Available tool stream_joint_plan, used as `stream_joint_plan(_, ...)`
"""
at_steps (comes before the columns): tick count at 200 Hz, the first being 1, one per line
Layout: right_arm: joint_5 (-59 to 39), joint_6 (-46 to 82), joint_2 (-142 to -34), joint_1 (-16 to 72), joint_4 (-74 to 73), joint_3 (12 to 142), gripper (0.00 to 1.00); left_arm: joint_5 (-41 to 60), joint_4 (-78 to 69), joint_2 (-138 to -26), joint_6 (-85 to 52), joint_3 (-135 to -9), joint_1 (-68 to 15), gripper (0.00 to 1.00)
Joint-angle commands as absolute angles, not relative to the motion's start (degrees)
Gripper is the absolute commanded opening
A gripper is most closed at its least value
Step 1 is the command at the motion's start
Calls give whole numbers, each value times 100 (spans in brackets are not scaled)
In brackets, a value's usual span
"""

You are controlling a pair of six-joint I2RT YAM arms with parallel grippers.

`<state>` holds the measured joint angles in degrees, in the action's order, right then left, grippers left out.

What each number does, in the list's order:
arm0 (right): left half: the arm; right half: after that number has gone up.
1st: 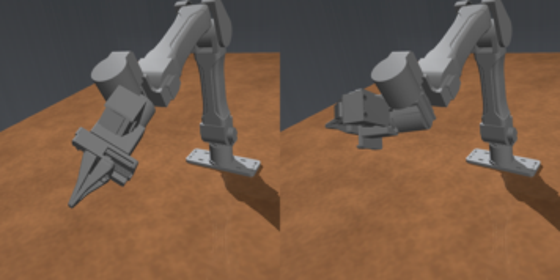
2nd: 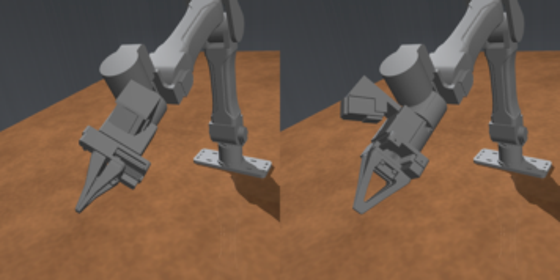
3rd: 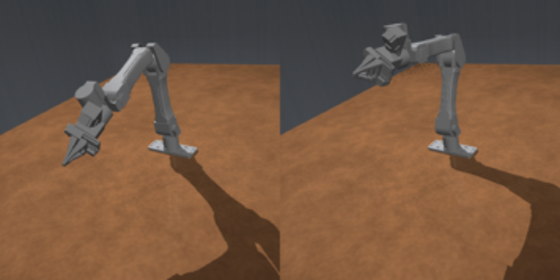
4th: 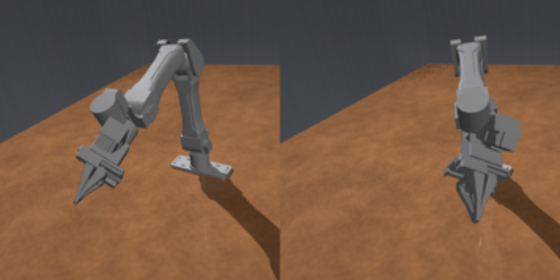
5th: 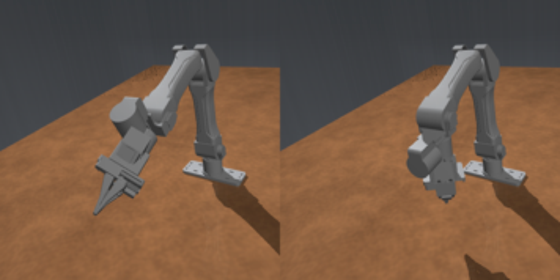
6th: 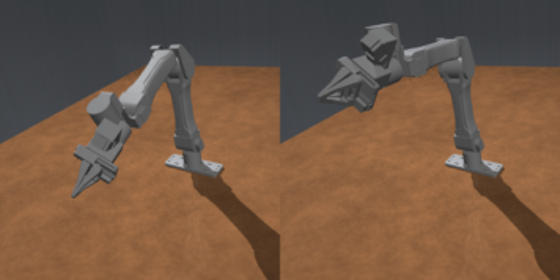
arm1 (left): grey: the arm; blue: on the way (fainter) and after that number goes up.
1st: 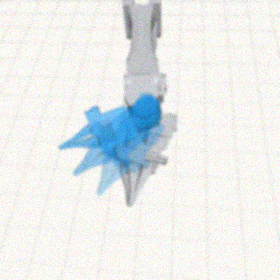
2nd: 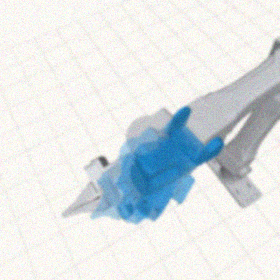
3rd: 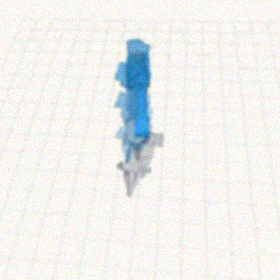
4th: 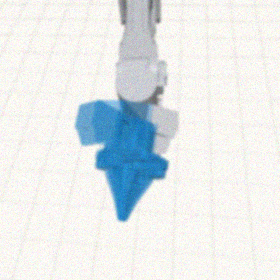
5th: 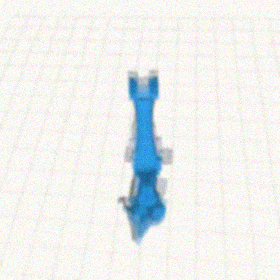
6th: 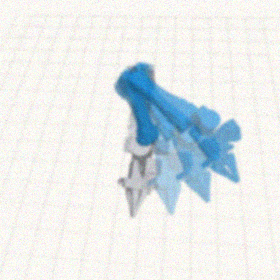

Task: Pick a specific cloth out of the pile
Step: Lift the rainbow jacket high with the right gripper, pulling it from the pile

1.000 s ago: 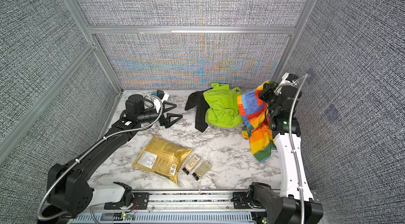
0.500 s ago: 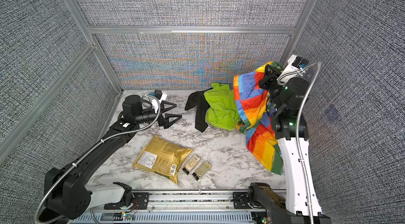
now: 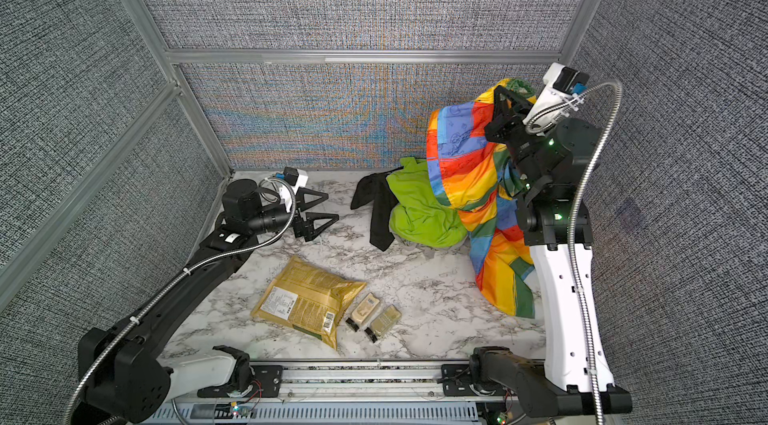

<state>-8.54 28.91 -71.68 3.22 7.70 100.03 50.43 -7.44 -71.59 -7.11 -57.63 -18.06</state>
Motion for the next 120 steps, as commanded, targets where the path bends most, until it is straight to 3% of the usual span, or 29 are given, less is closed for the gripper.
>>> stream_joint_plan(1, -1473, 2798, -7317, 459, 205, 10234, 0, 5190, -1122, -7086, -811, -5740, -1734, 99)
stream_joint_plan(120, -1913, 2437, -8573, 2212, -70, 11907, 0, 5656, -2069, -6931, -1456, -5467, -1079, 99)
